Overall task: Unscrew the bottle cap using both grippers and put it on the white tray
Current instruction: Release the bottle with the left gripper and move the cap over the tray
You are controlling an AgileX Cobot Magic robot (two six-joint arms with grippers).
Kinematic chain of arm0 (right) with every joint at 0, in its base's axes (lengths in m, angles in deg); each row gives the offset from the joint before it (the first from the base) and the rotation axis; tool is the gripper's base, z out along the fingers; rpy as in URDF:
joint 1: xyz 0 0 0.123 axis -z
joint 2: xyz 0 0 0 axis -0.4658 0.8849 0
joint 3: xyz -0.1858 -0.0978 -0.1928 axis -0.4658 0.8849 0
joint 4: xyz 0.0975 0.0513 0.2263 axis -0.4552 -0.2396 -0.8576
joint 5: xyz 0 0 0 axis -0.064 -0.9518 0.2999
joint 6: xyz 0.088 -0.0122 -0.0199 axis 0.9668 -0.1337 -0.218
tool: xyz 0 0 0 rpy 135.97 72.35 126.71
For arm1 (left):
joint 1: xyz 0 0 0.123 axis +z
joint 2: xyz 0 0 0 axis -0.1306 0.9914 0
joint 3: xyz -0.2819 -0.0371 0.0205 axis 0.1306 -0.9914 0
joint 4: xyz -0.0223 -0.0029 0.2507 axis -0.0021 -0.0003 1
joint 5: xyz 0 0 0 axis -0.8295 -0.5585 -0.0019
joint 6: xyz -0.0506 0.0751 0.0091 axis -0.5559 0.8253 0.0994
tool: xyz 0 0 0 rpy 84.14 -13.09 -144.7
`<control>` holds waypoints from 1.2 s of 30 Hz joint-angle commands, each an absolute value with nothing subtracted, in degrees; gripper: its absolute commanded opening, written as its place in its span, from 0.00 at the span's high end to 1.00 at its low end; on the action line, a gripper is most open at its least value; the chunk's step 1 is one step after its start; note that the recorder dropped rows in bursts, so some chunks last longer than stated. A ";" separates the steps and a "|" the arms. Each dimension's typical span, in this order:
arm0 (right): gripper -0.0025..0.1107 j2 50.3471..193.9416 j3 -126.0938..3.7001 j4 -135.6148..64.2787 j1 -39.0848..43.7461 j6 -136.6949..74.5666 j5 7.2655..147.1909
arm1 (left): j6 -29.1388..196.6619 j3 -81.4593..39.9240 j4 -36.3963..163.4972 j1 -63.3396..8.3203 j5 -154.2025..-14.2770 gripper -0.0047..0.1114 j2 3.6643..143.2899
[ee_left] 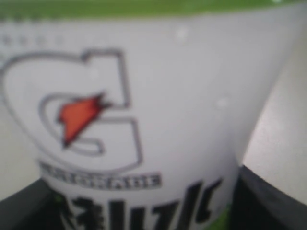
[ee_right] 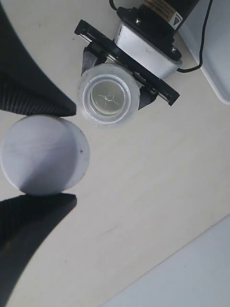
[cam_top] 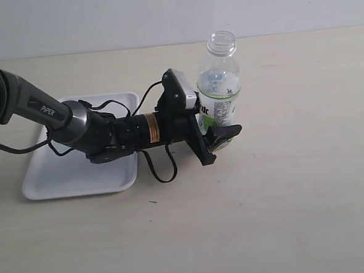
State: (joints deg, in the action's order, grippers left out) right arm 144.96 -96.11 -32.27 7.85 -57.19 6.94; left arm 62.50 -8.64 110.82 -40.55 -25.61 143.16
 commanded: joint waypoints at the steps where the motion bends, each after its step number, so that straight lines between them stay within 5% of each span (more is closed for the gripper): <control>1: 0.98 144.40 -96.07 -32.76 7.72 -55.74 7.27 | 59.69 -8.59 111.58 -40.62 -25.01 0.28 141.95; 14: 0.98 144.11 -96.07 -32.76 7.72 -55.74 7.27 | 53.76 -8.90 118.80 -40.62 -43.22 0.24 135.43; 36: 0.98 141.94 -96.07 -40.75 7.72 -55.74 9.97 | 43.50 -19.09 128.11 -33.24 -41.04 0.25 127.86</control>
State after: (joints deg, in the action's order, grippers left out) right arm 142.47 -96.11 -37.44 7.85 -56.14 8.27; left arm 45.84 -17.14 126.56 -34.72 -42.68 128.96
